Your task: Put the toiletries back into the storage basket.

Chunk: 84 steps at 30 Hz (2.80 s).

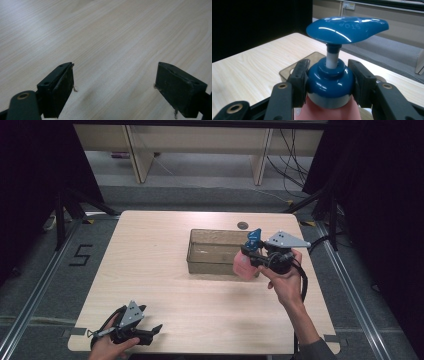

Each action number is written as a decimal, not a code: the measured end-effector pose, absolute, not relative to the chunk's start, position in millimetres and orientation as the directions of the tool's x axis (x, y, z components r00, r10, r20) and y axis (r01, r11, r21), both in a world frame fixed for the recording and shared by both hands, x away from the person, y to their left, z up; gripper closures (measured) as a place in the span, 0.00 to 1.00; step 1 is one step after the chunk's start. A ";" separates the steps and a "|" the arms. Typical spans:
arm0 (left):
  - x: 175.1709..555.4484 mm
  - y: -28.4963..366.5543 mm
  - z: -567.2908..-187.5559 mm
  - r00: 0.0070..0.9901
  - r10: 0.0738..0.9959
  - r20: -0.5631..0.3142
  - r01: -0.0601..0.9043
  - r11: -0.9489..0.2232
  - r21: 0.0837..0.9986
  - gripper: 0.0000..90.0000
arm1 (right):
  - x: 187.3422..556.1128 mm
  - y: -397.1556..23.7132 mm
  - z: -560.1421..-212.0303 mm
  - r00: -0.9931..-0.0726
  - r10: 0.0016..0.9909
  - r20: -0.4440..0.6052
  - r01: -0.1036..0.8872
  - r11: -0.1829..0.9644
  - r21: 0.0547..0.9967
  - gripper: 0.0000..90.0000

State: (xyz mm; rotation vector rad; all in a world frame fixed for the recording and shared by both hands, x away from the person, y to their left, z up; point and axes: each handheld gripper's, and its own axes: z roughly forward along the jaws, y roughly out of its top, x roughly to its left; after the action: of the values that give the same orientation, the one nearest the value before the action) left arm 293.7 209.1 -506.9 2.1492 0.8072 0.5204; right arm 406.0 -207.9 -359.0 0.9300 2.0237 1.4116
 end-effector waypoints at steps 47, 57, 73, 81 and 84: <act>292.7 208.6 -506.9 0.704 0.705 0.083 0.402 -0.492 0.773 0.17 | 477.1 -213.4 -375.6 -0.519 0.855 0.027 0.324 0.168 0.931 0.59; 292.6 208.7 -506.8 0.717 0.693 0.074 0.395 -0.491 0.776 0.17 | 484.0 -217.0 -384.8 -0.514 0.857 0.038 0.339 0.163 0.926 0.60; 293.3 208.6 -506.1 0.711 0.697 0.093 0.381 -0.493 0.782 0.17 | 488.9 -216.6 -397.1 -0.514 0.857 0.028 0.351 0.181 0.919 0.59; 292.7 208.4 -506.1 0.712 0.697 0.080 0.393 -0.490 0.778 0.17 | 489.1 -216.6 -404.7 -0.497 0.867 0.045 0.380 0.171 0.909 0.59; 293.1 208.5 -505.1 0.710 0.699 0.089 0.391 -0.495 0.776 0.17 | 490.1 -216.8 -406.8 -0.504 0.863 0.033 0.371 0.182 0.910 0.59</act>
State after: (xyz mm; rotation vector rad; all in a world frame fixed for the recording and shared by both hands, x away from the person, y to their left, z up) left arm 293.1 208.5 -505.1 2.1439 0.8252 0.5108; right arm 490.1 -216.8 -406.8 1.1552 1.9647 1.2936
